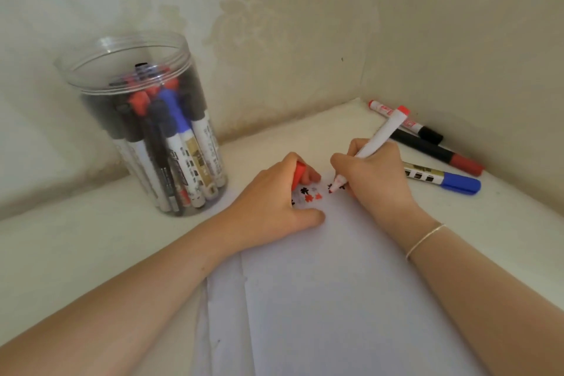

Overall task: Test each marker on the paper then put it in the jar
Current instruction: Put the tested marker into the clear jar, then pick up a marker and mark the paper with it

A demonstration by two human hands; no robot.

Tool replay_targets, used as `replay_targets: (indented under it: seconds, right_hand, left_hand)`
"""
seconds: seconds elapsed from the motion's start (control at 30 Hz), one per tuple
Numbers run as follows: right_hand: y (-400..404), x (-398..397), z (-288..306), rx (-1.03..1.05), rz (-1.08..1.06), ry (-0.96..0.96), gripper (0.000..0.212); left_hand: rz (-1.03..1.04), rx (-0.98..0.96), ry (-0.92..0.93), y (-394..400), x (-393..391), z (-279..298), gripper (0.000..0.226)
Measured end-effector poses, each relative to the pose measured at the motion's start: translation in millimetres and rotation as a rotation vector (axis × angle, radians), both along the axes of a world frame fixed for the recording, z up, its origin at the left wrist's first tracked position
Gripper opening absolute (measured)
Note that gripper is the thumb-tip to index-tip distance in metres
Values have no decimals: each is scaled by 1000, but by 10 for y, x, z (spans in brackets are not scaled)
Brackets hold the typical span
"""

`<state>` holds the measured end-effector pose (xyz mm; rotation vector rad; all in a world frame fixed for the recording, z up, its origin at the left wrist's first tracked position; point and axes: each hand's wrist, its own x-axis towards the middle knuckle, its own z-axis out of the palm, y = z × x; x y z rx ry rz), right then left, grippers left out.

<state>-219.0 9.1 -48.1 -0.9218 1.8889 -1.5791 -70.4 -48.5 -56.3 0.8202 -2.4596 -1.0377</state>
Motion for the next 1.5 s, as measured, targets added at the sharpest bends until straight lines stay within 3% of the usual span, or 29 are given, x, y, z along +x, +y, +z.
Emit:
replay_targets:
  seconds: [0.47, 0.6, 0.83, 1.0, 1.27, 1.4, 1.5]
  right_hand:
    - [5, 68, -41, 47, -13, 280, 23]
    - [8, 32, -17, 53, 2, 177, 21]
    - [2, 64, -40, 66, 0, 268, 25]
    - [3, 43, -23, 43, -21, 147, 23]
    - [-4, 40, -33, 70, -6, 178, 16]
    - [-1, 68, -37, 45, -18, 211, 20]
    - [3, 58, -51, 54, 11, 197, 18]
  left_hand:
    - [50, -120, -5, 30, -26, -46, 50]
    - [46, -119, -16, 27, -22, -48, 51]
    - [52, -122, -27, 42, -23, -29, 51]
    - [50, -127, -39, 42, -22, -29, 52]
    - [53, -127, -44, 30, -20, -37, 49]
    - [27, -99, 0, 28, -21, -31, 31]
    - [11, 37, 72, 23, -8, 0, 9]
